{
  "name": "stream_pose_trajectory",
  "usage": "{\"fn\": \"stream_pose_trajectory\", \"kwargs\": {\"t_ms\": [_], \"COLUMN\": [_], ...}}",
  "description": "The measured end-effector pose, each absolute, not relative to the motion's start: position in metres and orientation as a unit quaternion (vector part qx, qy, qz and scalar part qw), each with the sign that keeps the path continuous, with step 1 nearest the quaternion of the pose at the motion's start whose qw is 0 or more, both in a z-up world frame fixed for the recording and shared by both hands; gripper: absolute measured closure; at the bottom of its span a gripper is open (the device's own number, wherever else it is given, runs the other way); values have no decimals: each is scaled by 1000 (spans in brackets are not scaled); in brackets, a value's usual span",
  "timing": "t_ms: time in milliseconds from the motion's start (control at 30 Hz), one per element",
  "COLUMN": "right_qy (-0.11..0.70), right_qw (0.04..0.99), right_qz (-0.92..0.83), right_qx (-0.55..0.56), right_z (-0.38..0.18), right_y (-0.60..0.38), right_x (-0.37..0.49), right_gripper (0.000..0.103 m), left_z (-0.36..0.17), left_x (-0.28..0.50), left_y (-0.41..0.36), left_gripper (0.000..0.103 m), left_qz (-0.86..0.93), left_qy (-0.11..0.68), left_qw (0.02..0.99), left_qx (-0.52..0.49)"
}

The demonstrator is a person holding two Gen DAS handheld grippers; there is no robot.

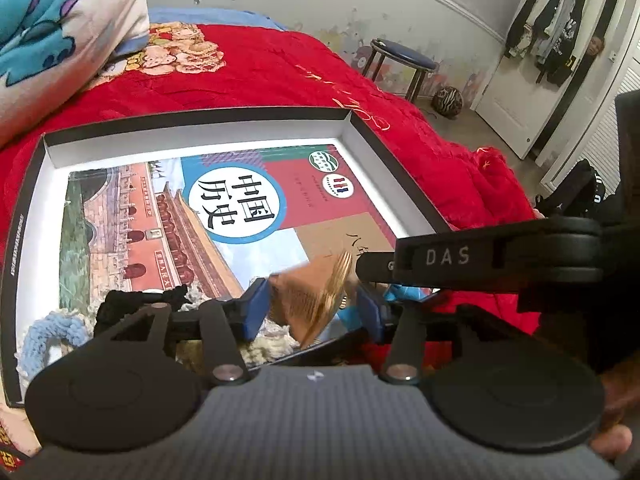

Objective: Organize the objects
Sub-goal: 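Open both tools to drop the pyramid and blue clip into the box, then move both tools back down to the pile beside the box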

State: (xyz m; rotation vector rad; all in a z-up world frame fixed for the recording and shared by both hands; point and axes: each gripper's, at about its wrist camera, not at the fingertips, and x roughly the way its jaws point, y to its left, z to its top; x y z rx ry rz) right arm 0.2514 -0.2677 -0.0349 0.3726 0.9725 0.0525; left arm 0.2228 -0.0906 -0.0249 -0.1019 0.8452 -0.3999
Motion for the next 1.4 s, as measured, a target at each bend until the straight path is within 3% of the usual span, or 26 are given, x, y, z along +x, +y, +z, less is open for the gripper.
{"fn": "stream_pose_trajectory", "kwargs": {"t_ms": [100, 200, 300, 800, 1133, 1400], "right_qy": [464, 459, 447, 330, 254, 221], "right_qw": [867, 868, 871, 917, 946, 959], "right_qz": [28, 33, 43, 82, 71, 73], "right_qx": [182, 189, 201, 211, 191, 163], "right_z": [-35, -34, -31, 64, 138, 167], "right_y": [-269, -271, -275, -286, -288, -274], "right_x": [251, 250, 246, 195, 142, 92], "right_gripper": [76, 75, 65, 54, 48, 45], "left_z": [-21, -16, -11, 74, 142, 165], "left_x": [223, 223, 224, 205, 158, 114], "left_y": [-89, -87, -82, -31, -2, 0], "left_gripper": [26, 22, 20, 15, 14, 13], "left_qz": [-204, -205, -204, -195, -205, -196], "left_qy": [407, 410, 406, 325, 247, 222], "left_qw": [889, 887, 889, 922, 942, 952], "left_qx": [-55, -58, -60, -81, -97, -82]}}
